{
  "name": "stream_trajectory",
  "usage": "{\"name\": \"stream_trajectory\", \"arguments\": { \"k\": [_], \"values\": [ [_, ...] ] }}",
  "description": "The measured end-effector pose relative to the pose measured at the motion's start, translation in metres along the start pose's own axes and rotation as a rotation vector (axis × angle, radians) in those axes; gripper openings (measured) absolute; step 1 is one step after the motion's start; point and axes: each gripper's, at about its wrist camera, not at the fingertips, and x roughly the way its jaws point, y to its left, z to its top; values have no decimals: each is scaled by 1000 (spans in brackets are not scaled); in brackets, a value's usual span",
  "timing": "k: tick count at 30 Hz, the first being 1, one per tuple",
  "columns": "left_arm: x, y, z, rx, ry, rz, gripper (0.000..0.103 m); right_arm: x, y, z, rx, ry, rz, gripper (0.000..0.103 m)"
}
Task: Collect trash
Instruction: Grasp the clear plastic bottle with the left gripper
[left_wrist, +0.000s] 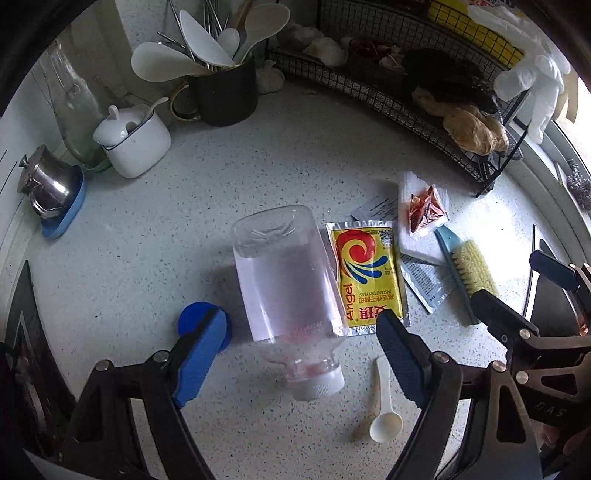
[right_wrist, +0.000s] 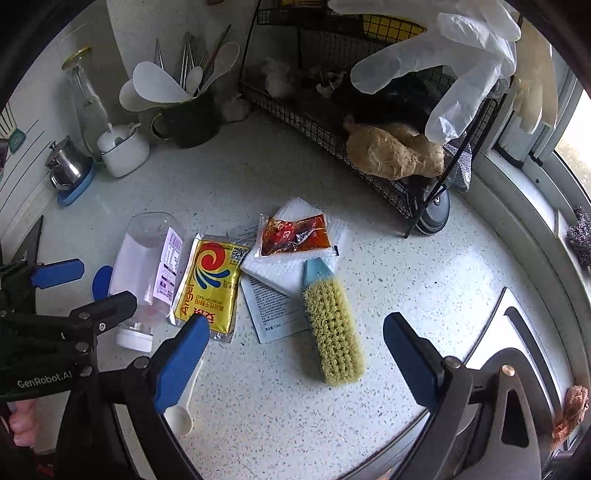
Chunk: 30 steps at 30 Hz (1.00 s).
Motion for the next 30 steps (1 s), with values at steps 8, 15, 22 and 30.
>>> {"name": "stream_trajectory", "arguments": {
  "k": [8,15,22,30],
  "values": [
    [40,7,13,-3,60,0,74,25,-2,10,-11,47,-19,95],
    [41,-2,15,20,43,6,71,26,-11,5,16,62,-28,95],
    [16,2,8,20,-13,8,70,28,-9,7,22,61,24,95],
    [-13,29,-4,-13,-66,21,69,29,26,12,52,80,204,95]
  ]
}}
